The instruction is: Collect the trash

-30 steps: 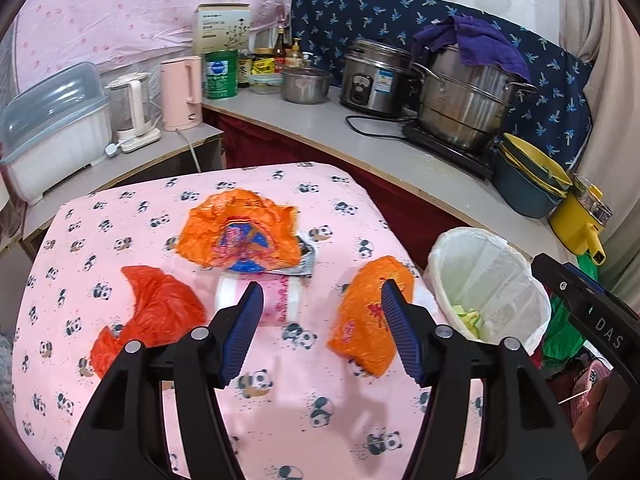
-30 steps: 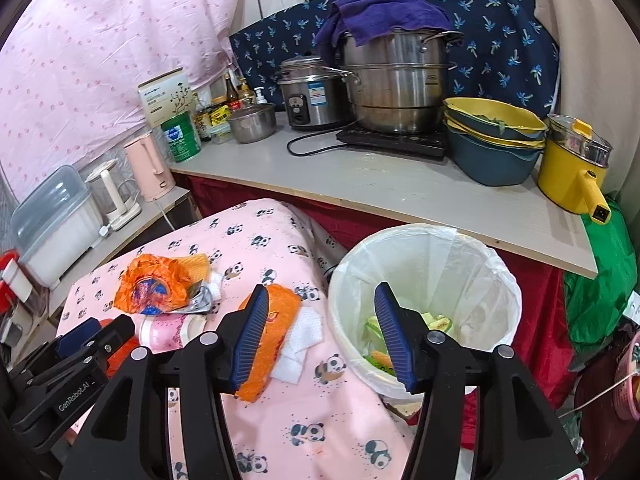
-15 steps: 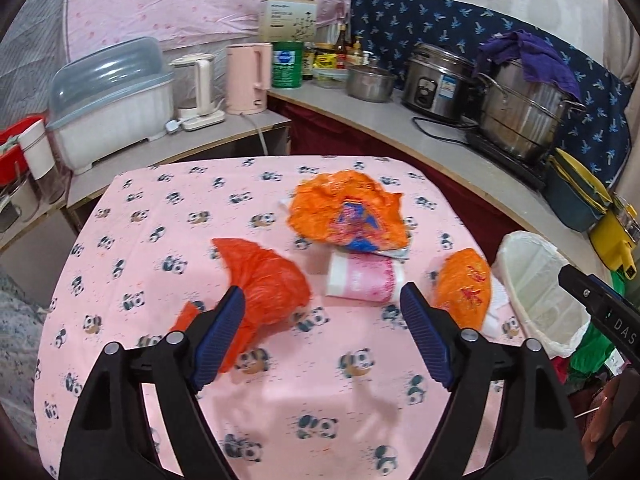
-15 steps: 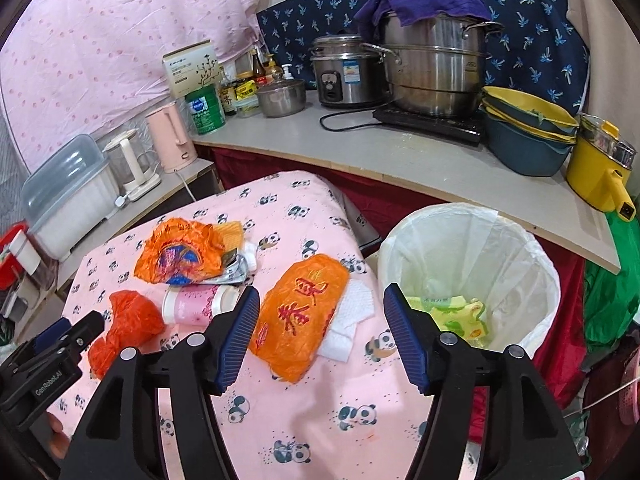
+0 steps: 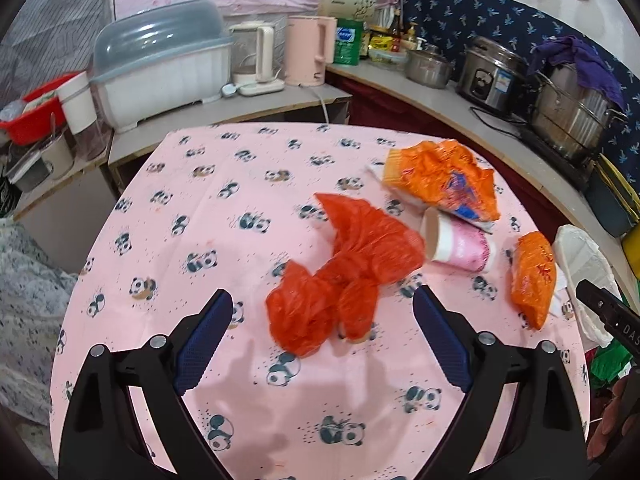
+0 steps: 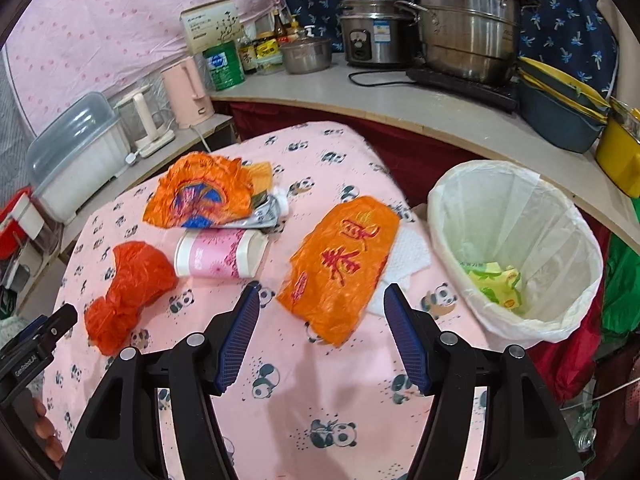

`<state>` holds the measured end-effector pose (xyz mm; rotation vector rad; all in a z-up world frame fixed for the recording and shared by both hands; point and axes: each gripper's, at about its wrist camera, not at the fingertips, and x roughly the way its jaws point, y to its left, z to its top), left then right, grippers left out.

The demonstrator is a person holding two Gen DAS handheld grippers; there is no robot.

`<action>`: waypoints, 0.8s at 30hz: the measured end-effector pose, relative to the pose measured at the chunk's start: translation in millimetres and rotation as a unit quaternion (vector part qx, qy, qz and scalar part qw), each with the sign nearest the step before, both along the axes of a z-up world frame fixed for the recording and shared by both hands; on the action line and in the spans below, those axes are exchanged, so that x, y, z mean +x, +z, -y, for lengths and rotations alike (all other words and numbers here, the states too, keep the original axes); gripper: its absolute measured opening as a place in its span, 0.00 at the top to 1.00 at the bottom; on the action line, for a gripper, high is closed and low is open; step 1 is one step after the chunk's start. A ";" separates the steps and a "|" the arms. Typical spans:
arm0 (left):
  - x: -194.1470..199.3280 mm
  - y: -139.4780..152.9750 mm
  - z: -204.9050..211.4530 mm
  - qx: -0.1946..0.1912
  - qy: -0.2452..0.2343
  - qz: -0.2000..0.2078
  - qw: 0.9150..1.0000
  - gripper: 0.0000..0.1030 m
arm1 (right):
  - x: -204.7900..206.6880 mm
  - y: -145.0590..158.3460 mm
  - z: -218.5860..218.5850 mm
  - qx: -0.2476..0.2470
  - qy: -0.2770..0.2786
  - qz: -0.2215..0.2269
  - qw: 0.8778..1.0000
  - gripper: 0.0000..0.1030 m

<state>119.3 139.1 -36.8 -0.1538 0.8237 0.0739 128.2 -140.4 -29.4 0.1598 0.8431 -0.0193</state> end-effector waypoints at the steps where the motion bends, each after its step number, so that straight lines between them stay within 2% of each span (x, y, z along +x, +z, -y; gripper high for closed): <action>1: 0.3 -2.9 -2.8 -0.003 0.001 -0.004 1.000 0.15 | 0.7 -3.0 -2.9 0.000 0.003 -0.004 1.000 0.39; 8: 9.0 -16.0 -5.3 -0.015 -0.009 -0.020 1.000 0.13 | 6.1 -17.4 -9.4 0.001 0.008 -0.021 1.000 0.39; 19: 48.2 -40.3 15.6 0.012 -0.042 -0.039 0.998 0.13 | 26.2 -29.9 10.8 0.010 -0.022 -0.033 0.999 0.39; 23: 54.1 -47.5 21.4 0.018 -0.053 -0.049 0.997 0.36 | 37.9 -36.1 16.6 0.016 -0.031 -0.037 0.999 0.39; 24: 54.8 -48.8 21.5 0.017 -0.051 -0.052 0.997 0.39 | 40.8 -38.1 17.2 0.018 -0.032 -0.039 0.999 0.39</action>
